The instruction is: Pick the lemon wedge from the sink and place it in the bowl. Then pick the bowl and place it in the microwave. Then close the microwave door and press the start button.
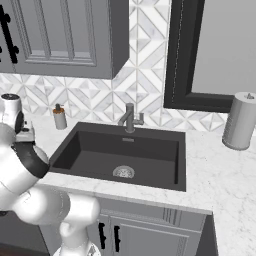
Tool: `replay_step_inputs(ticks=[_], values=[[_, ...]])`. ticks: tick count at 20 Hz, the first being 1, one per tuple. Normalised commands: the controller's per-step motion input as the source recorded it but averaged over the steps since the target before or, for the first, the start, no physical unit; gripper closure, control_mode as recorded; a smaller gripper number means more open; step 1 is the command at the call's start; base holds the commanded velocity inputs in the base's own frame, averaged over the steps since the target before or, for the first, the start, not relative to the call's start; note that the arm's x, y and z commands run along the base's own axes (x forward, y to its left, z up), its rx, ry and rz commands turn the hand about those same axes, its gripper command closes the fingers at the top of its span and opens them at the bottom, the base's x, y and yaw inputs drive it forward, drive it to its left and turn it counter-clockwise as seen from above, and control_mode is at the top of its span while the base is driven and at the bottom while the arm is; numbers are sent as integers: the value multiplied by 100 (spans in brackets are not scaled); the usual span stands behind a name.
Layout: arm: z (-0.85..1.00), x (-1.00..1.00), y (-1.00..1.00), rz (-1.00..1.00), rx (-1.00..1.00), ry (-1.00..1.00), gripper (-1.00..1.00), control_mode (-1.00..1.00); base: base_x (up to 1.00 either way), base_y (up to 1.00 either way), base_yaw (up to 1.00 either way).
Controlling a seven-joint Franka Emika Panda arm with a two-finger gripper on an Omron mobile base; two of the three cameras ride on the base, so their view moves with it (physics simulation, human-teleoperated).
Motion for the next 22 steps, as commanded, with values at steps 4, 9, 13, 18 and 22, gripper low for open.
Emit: replay_step_inputs(ticks=[4,9,13,18,22], values=[[-4,22,25,0,-16,7,100,-100,0,0,0],[-16,20,21,0,-10,7,100,-100,0,0,0],[-21,29,18,0,-4,6,100,-100,0,0,0],[-26,30,9,0,-2,4,100,-100,0,0,0],[-34,23,11,0,-2,4,100,-100,0,0,0]])
